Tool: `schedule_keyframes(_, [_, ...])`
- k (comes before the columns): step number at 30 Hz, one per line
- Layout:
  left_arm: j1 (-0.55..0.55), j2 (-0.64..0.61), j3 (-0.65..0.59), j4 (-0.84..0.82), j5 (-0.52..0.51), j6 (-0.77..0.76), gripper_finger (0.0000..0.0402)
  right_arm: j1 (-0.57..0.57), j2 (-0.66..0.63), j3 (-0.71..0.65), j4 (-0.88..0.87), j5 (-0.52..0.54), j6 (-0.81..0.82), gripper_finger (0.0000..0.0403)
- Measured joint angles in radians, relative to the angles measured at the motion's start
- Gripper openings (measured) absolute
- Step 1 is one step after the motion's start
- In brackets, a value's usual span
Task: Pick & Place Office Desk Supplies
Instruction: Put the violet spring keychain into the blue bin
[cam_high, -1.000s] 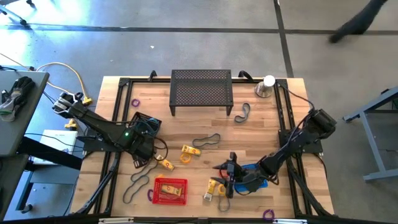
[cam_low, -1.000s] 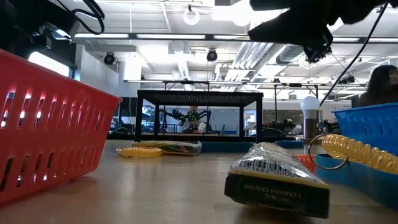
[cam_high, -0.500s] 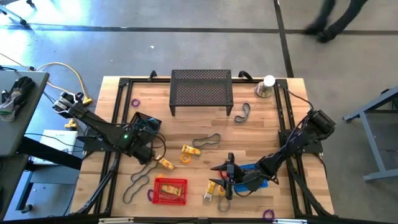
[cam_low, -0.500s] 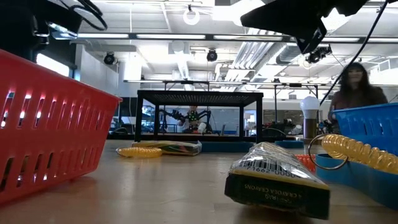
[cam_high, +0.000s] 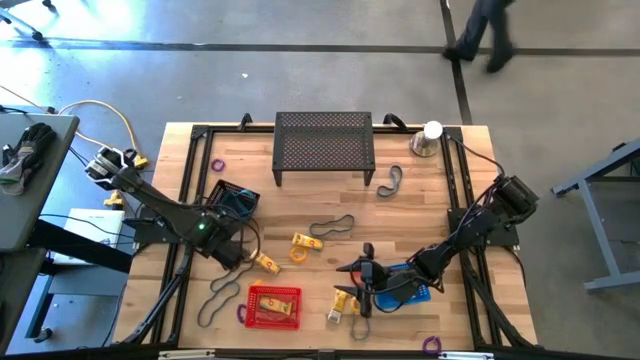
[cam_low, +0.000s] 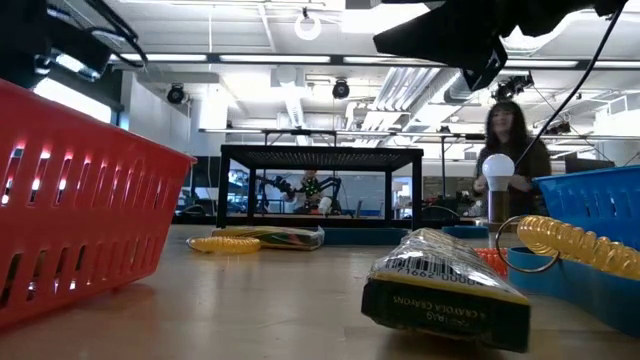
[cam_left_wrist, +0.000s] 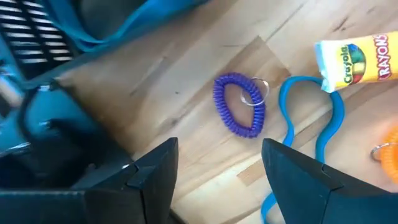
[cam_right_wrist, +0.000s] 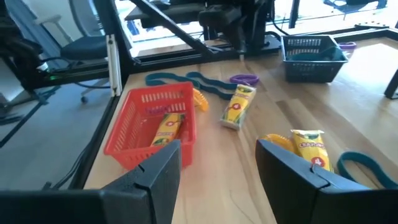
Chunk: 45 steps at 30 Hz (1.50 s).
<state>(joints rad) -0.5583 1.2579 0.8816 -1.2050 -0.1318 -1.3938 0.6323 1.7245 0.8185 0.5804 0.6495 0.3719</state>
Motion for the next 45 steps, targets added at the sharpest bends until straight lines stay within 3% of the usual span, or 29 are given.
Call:
schedule_keyframes(5, [-0.003,0.0,-0.079,0.13,0.073,-0.026,0.0223,0.0,0.0,0.0,-0.001,-0.001,-0.022,0.0195])
schedule_keyframes(30, [-0.01,0.004,-0.149,0.17,-0.003,-0.239,0.0223,0.0,0.0,0.0,-0.028,-0.162,-0.168,0.0195])
schedule_keyframes(45, [-0.016,0.087,-0.199,0.291,0.017,-0.308,0.0223,0.0,0.0,-0.001,-0.085,-0.163,-0.186,0.0195])
